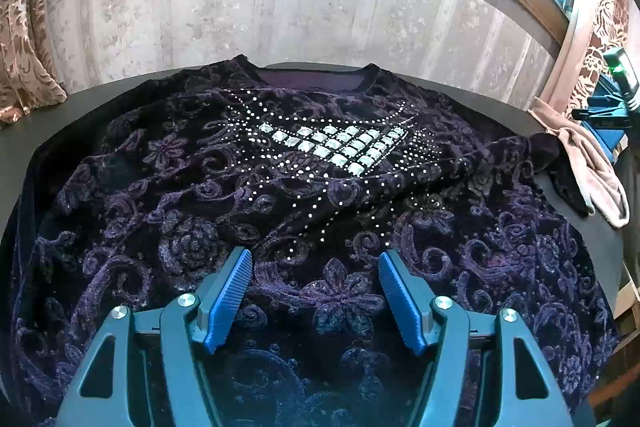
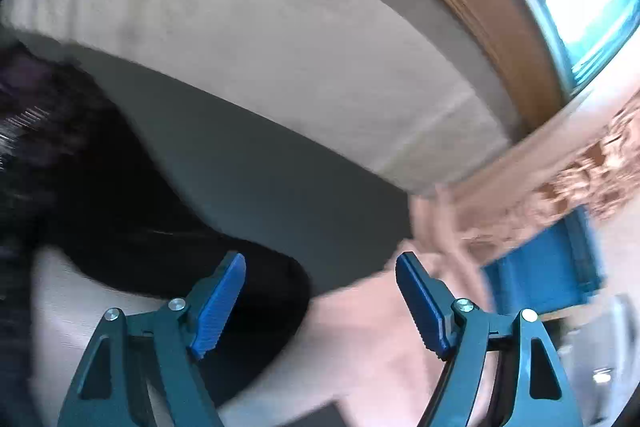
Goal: Fold clothes
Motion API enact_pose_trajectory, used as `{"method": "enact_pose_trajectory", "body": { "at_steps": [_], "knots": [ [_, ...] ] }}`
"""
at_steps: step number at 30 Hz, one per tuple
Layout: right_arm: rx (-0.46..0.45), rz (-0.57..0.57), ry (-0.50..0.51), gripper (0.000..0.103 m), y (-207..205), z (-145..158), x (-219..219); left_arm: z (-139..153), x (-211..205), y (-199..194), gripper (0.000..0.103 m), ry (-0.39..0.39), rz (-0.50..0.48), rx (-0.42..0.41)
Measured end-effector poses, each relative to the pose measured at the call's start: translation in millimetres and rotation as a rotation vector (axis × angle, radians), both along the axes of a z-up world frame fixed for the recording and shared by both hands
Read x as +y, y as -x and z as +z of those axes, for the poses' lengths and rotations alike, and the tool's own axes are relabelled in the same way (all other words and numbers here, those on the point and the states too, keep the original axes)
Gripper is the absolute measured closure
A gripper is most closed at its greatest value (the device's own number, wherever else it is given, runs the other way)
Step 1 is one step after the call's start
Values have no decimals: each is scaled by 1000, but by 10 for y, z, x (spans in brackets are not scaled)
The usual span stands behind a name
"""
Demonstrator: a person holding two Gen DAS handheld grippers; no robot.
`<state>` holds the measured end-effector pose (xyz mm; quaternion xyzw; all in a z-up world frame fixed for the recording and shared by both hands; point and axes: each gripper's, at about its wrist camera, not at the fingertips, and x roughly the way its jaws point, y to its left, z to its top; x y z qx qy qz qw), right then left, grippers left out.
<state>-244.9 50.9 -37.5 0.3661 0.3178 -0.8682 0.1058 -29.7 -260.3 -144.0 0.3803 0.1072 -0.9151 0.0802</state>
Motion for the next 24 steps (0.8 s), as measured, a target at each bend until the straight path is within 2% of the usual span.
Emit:
{"method": "enact_pose_trajectory", "body": {
  "at_steps": [5,7,10,12,15,17,21,24],
  "knots": [
    [-218,167,287,25,-406,-157,-483,5,39,2,36,11,2,-6],
    [-271,232,361,25,-629,-223,-763,14,27,-2,36,0,3,-8],
    [-317,311,458,25,-783,-234,-1087,60,-78,7,38,-56,11,-10],
    [-332,347,514,25,-828,-196,-1315,163,-204,-32,38,-57,54,29],
    [-319,358,551,24,-795,-171,-1669,286,-473,-22,38,-96,117,86],
    [-327,317,579,24,-639,-214,-1883,316,-633,36,38,-106,166,91],
    [-354,209,579,24,-273,-442,-2187,264,-903,84,38,-112,241,60],
    [-379,144,507,24,-77,-713,-2430,166,-1042,97,38,-114,229,22]
  ]
}}
